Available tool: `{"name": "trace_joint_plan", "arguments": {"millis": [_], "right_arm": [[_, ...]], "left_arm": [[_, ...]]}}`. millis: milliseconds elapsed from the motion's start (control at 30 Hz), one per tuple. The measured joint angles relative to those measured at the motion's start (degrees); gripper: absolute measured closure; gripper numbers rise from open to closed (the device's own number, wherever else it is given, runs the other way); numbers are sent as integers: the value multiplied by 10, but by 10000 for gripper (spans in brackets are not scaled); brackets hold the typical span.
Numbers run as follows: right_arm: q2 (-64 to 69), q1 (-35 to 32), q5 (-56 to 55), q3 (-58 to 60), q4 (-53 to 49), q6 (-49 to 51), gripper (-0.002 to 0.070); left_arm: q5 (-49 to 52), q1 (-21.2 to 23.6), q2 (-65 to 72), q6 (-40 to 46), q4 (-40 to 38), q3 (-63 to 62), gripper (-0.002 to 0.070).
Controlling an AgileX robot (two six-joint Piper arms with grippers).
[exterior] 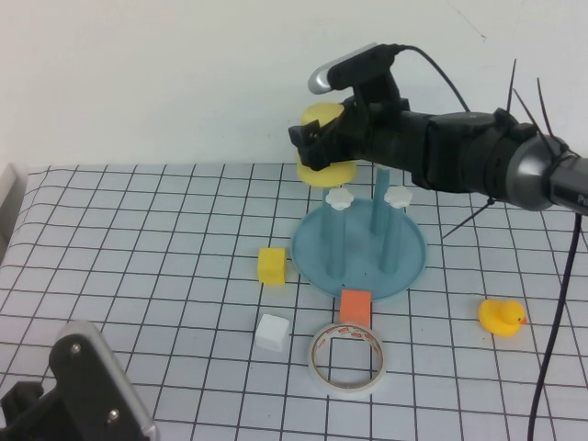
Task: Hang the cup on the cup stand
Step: Place the cup on the cup holder
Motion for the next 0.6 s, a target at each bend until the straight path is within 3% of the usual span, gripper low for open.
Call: {"name": "trace_joint_plan", "arguments": {"millis": [433,500,600], "right_arm": [[0,4,-3,-1,0,15,22],[-3,4,-3,-1,0,61,85],[-23,4,-3,0,0,113,280]], "left_arm": [[47,0,0,-12,0,0,676],[47,0,0,-13,0,0,676],[38,0,-7,-24,0,0,676]]}}
